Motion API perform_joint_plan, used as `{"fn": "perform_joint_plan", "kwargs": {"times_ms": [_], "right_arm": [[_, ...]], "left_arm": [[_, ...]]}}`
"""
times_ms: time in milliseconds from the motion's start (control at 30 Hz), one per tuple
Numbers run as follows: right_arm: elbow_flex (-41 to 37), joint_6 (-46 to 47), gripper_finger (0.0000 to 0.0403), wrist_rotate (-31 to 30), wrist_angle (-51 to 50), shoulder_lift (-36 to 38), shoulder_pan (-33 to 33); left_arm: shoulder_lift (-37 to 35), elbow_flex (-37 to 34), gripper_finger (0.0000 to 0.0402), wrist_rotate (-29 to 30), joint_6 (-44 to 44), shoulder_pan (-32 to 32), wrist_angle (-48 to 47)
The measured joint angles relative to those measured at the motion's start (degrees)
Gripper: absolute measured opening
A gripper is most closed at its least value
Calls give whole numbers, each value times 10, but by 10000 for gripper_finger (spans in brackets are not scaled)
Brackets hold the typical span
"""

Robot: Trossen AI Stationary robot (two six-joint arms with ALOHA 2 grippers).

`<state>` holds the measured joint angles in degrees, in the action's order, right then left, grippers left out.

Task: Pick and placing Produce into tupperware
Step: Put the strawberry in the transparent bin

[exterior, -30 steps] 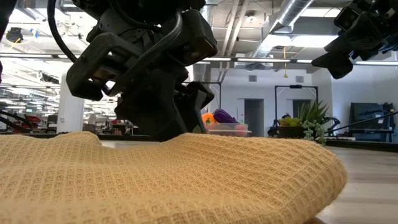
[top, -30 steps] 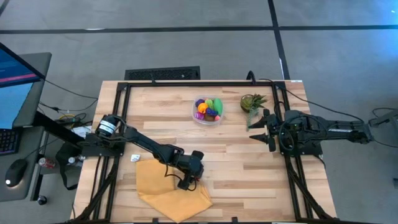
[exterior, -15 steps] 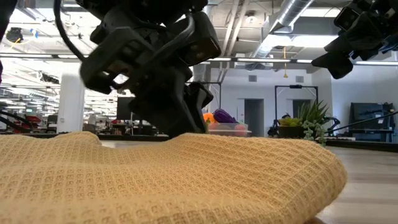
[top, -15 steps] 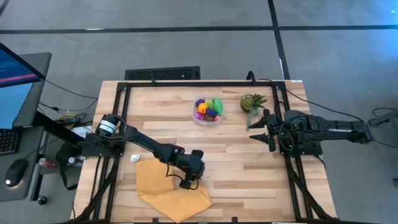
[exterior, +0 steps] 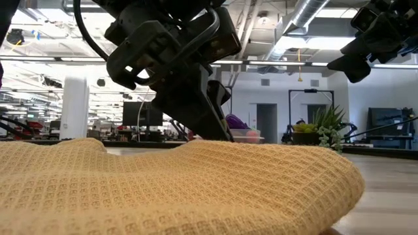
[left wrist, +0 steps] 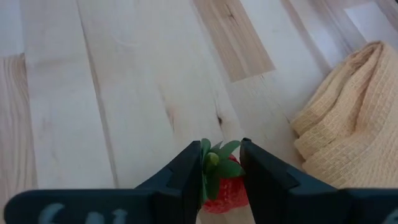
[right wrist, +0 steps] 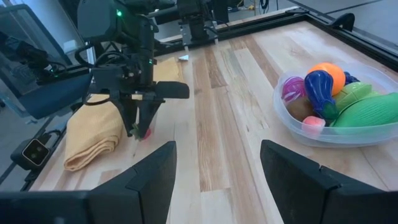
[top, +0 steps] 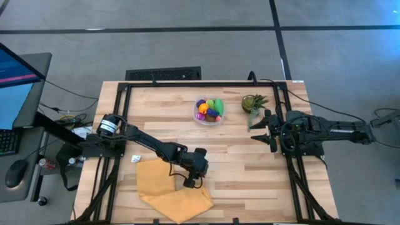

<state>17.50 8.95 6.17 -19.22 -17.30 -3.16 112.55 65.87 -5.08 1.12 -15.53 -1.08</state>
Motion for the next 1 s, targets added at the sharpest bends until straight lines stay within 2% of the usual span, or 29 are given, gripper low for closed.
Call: {"fn": "perform_joint_plan", "kwargs": {"times_ms": [767, 1000], "right_arm": [[0, 0, 256, 0, 0, 0, 0], [0, 1, 256, 0, 0, 0, 0]], "left_arm": [[-2, 0, 95, 3, -11, 4, 0], [-24, 1, 95, 40, 2, 23, -8]]}}
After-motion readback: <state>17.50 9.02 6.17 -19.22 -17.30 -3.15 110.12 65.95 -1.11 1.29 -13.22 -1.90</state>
